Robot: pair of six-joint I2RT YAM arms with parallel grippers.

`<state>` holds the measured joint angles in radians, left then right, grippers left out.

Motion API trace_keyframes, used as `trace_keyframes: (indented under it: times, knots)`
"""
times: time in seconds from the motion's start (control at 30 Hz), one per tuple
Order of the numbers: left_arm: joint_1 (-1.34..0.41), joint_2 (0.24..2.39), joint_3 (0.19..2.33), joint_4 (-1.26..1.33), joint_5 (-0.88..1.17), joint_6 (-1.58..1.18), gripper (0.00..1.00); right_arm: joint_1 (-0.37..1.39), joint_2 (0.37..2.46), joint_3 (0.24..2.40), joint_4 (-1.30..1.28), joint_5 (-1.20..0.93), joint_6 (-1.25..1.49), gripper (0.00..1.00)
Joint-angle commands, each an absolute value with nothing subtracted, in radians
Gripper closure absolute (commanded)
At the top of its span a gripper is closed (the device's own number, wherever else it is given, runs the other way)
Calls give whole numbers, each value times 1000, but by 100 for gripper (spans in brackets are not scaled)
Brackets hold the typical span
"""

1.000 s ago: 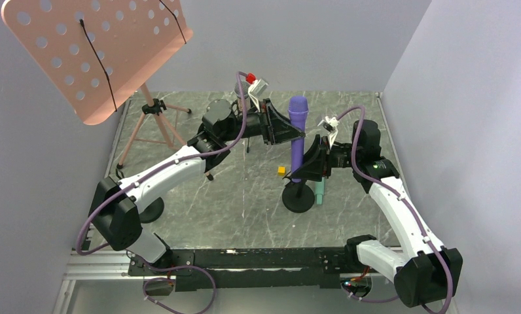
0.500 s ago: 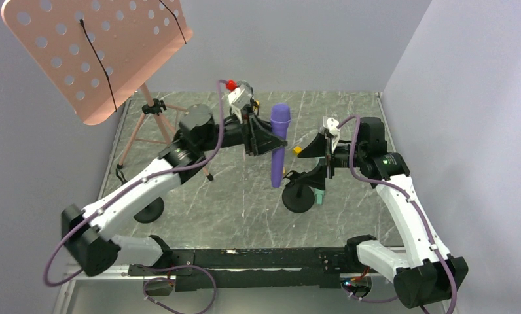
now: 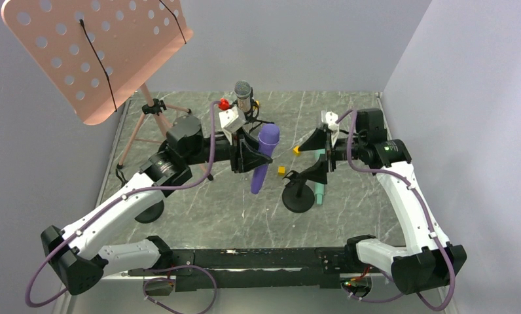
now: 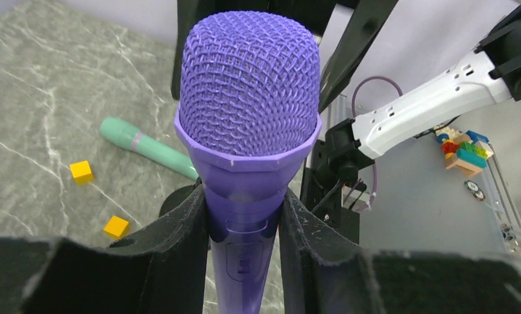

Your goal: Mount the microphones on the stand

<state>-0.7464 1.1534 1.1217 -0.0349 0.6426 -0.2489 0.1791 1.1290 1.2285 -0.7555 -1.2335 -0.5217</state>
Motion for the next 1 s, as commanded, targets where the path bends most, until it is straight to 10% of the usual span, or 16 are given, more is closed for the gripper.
trace_keyframes:
  times: [0.0,0.97]
  knots:
    - [-782,1197,1147,36,684,-242,100,183,1127,1260,-323,-1381,-51,0]
    - [-851,1363,1250,107,693,-307,100,271,1160,1144,57,-1405,364,15]
